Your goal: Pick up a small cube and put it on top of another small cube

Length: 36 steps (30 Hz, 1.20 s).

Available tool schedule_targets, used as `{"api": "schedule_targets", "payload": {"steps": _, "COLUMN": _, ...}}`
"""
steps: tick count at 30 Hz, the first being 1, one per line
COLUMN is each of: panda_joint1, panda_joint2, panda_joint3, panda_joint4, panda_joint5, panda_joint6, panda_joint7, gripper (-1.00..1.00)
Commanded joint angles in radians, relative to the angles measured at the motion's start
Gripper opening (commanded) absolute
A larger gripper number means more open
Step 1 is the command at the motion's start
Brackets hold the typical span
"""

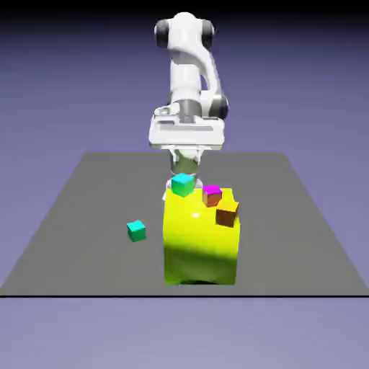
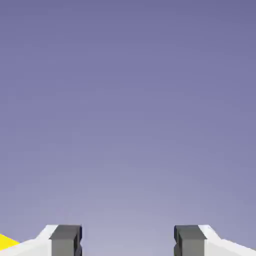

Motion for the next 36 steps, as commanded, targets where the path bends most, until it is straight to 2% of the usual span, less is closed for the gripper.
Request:
{"api": "schedule_targets", "payload": {"steps": 1, "panda_joint1": -0.026, "panda_joint2": 0.036, "panda_joint3": -0.005, "panda_joint4": 0.016, "panda_joint5": 0.012, "panda_joint6": -0.043, "panda_joint7": 0.007, "gripper": 0.00}}
{"api": "schedule_targets", "payload": {"steps": 23, "panda_joint1": -0.602, "panda_joint2": 0.832, "panda_joint3": -0.106, "panda_joint4": 0.377, "panda_joint5": 0.265, "panda_joint6": -0.991, "panda_joint7": 0.157, "gripper": 0.00}}
{"api": "schedule_targets", "payload": {"steps": 28, "panda_joint1": -0.595, "panda_joint2": 0.942, "panda_joint3": -0.070, "panda_joint4": 0.309, "panda_joint5": 0.327, "panda_joint6": -0.818, "panda_joint7": 0.115, "gripper": 0.00}}
{"api": "schedule_targets", "payload": {"steps": 29, "panda_joint1": -0.595, "panda_joint2": 0.942, "panda_joint3": -0.070, "panda_joint4": 0.309, "panda_joint5": 0.327, "panda_joint6": -0.818, "panda_joint7": 0.115, "gripper": -1.00}}
{"api": "schedule_targets", "payload": {"steps": 30, "panda_joint1": -0.595, "panda_joint2": 0.942, "panda_joint3": -0.070, "panda_joint4": 0.309, "panda_joint5": 0.327, "panda_joint6": -0.818, "panda_joint7": 0.115, "gripper": -1.00}}
{"api": "schedule_targets", "payload": {"steps": 36, "panda_joint1": -0.544, "panda_joint2": 0.761, "panda_joint3": -0.097, "panda_joint4": 0.400, "panda_joint5": 0.266, "panda_joint6": -1.078, "panda_joint7": 0.196, "gripper": -1.00}}
